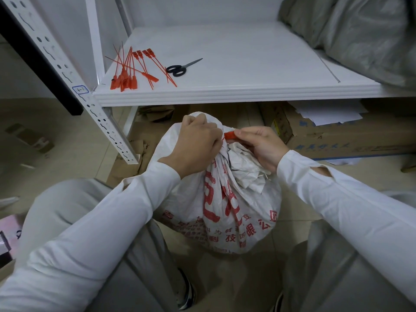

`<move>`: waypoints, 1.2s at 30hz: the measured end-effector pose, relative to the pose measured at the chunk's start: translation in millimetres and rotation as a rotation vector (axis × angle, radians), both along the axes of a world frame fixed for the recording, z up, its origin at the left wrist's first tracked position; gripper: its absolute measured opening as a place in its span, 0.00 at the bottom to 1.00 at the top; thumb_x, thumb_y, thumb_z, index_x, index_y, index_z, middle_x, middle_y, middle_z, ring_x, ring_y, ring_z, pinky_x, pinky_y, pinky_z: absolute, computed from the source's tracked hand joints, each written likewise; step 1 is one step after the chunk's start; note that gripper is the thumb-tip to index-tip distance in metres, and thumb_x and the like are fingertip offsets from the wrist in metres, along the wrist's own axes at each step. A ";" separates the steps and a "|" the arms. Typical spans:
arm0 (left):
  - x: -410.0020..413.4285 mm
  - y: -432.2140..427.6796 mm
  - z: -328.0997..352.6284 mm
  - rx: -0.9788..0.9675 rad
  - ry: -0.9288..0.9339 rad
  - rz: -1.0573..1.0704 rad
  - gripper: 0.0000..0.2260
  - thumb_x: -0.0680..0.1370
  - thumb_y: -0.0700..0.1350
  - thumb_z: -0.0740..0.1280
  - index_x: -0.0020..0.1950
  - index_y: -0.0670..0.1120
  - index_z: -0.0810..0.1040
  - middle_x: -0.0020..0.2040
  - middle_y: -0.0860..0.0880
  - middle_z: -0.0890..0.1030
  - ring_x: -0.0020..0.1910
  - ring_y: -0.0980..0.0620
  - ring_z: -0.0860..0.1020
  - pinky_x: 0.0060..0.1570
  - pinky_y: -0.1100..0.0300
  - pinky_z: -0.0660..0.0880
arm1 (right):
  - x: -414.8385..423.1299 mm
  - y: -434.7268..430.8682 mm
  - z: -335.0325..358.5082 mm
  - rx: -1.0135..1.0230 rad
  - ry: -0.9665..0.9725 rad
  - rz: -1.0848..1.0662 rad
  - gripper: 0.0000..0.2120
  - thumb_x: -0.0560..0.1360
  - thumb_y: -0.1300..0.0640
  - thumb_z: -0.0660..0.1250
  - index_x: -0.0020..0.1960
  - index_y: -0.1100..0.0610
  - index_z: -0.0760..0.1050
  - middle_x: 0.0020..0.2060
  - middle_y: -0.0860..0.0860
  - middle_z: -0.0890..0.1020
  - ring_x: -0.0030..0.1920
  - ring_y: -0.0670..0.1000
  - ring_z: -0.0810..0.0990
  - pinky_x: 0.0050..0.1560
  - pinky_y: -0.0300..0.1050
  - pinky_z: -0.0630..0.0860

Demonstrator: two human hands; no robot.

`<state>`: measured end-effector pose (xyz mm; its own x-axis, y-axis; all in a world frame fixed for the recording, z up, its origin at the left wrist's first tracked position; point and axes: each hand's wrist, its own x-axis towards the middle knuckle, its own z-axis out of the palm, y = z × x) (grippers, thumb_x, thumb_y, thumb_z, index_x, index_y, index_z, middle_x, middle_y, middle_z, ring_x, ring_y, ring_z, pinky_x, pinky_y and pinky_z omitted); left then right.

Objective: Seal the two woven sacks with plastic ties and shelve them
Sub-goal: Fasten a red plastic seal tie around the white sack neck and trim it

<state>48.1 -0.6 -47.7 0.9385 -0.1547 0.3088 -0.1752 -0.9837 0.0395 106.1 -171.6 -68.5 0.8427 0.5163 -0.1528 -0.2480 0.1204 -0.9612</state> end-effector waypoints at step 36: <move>-0.9 -3.6 0.0 -0.030 0.012 -0.006 0.14 0.81 0.46 0.57 0.35 0.48 0.67 0.35 0.53 0.70 0.43 0.53 0.64 0.52 0.55 0.58 | -2.3 0.1 0.9 0.039 0.085 0.010 0.09 0.77 0.63 0.64 0.51 0.66 0.80 0.43 0.58 0.86 0.45 0.52 0.85 0.47 0.42 0.80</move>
<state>47.2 -4.2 -47.7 0.9413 -0.1511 0.3018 -0.1803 -0.9810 0.0711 103.8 -171.5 -67.6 0.8224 0.5314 -0.2031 -0.3299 0.1546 -0.9313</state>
